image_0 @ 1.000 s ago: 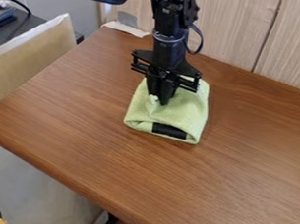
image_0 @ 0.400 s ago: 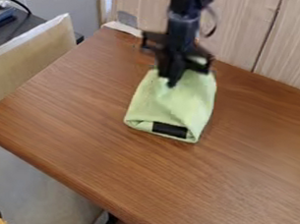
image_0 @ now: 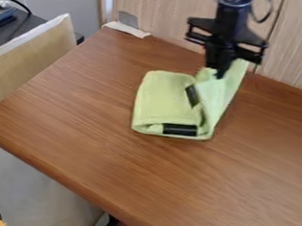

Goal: Unfold the cloth from left to right

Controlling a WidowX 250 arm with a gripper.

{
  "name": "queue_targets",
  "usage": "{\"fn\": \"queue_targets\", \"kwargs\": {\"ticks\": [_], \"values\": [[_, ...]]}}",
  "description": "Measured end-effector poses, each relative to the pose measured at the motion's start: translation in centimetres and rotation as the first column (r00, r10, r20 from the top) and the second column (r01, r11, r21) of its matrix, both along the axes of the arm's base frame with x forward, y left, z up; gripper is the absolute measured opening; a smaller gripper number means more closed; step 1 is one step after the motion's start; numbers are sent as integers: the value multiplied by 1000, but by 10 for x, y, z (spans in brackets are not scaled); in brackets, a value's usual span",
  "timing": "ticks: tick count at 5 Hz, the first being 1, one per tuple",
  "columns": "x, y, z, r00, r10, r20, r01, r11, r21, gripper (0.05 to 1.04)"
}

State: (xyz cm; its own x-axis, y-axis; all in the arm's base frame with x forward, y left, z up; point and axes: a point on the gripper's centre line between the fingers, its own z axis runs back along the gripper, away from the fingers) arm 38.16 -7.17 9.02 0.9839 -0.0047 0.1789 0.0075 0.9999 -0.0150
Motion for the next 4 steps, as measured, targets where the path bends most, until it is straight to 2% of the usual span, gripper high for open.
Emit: {"fn": "queue_targets", "kwargs": {"ticks": [1, 2, 4], "values": [[6, -37, -20, 997, -75, -8, 75, 997, -35, 84], [4, -61, -42, 988, -154, -22, 154, 988, -29, 84], [6, -86, -79, 970, -239, -53, 237, 971, -31, 106]]}}
